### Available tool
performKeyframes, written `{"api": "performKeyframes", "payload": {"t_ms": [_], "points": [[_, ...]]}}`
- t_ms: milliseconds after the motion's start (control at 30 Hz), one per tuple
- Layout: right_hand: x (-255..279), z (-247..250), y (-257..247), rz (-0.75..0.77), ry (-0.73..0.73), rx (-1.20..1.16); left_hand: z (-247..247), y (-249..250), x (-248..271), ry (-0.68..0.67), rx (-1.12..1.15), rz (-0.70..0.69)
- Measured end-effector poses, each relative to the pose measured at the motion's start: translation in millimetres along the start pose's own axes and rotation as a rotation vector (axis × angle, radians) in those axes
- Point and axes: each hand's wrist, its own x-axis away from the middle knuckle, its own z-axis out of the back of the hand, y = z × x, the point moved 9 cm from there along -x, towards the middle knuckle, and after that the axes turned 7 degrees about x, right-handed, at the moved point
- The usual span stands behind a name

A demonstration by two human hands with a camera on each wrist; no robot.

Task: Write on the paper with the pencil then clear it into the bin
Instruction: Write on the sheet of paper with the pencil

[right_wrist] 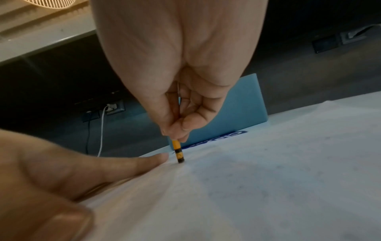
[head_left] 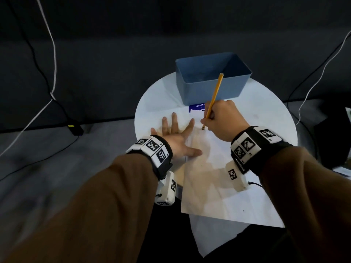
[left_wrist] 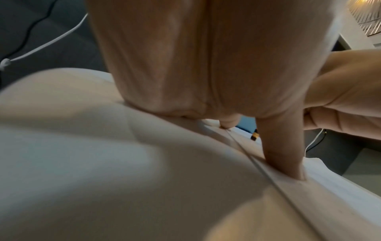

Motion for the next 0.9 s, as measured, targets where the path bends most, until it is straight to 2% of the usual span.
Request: {"api": "performKeyframes", "payload": {"t_ms": [100, 233, 400, 533, 700, 900], "points": [[-2, 6, 3, -0.002, 0.016, 0.012, 0, -1, 0, -0.001, 0.003, 0.003], [-1, -3, -7, 0.045, -0.03, -0.006, -2, -1, -3, -0.009, -0.034, 0.008], [2, 5, 11, -0.036, 0.007, -0.014, -1, 0, -1, -0.007, -0.018, -0.001], [4, -6, -3, 0.005, 0.005, -0.045, 0, 2, -1, 0.0, -0.059, 0.006], [4, 6, 15, -0.057, 0.013, -0.024, 0, 2, 1, -0.005, -0.009, 0.002], [3, -8, -8, 0.015, -0.012, -0.052, 0, 3, 3, -0.003, -0.055, 0.024]]}}
